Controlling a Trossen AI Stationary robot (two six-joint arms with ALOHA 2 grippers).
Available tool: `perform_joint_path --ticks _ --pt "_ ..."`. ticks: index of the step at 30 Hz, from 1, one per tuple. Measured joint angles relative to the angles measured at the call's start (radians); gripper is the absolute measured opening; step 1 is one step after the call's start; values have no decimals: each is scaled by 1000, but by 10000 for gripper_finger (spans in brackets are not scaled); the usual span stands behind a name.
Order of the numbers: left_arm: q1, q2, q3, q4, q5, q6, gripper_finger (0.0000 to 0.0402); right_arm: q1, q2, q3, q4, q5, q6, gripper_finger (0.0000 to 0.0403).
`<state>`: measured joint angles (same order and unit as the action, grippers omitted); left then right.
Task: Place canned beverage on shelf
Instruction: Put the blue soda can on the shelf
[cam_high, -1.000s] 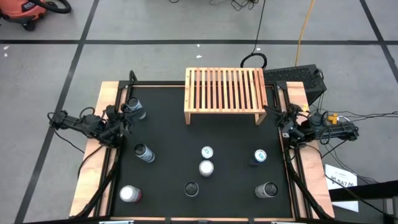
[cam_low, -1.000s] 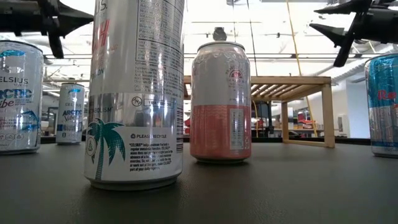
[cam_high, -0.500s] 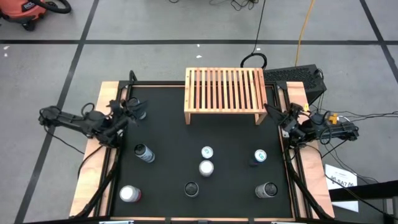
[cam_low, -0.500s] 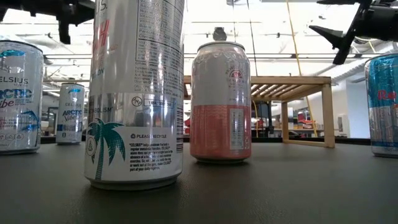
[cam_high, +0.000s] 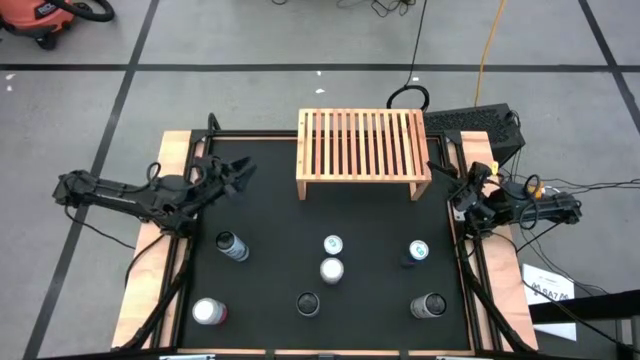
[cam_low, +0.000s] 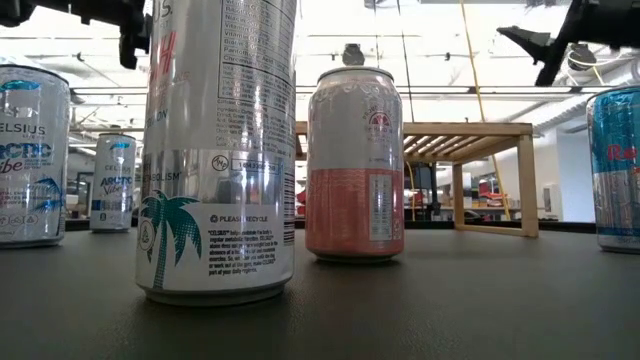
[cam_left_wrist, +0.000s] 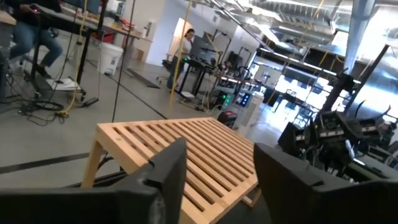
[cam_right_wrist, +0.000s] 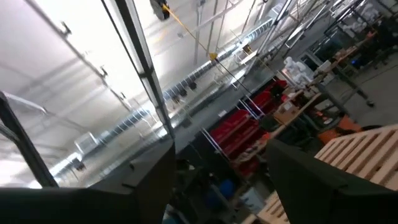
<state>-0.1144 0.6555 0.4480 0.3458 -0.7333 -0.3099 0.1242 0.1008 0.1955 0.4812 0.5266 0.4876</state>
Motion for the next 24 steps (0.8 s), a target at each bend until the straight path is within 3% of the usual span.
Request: perform_joint_path --ticks 6,18,24 --pt "47 8 1 1 45 -54 224 0 106 123 -99 1 -61 242" --pt "110 32 35 0 158 -101 226 0 256 256 -119 1 -63 242" --pt "149 96 165 -187 226 -95 226 0 309 310 -101 1 -67 242"
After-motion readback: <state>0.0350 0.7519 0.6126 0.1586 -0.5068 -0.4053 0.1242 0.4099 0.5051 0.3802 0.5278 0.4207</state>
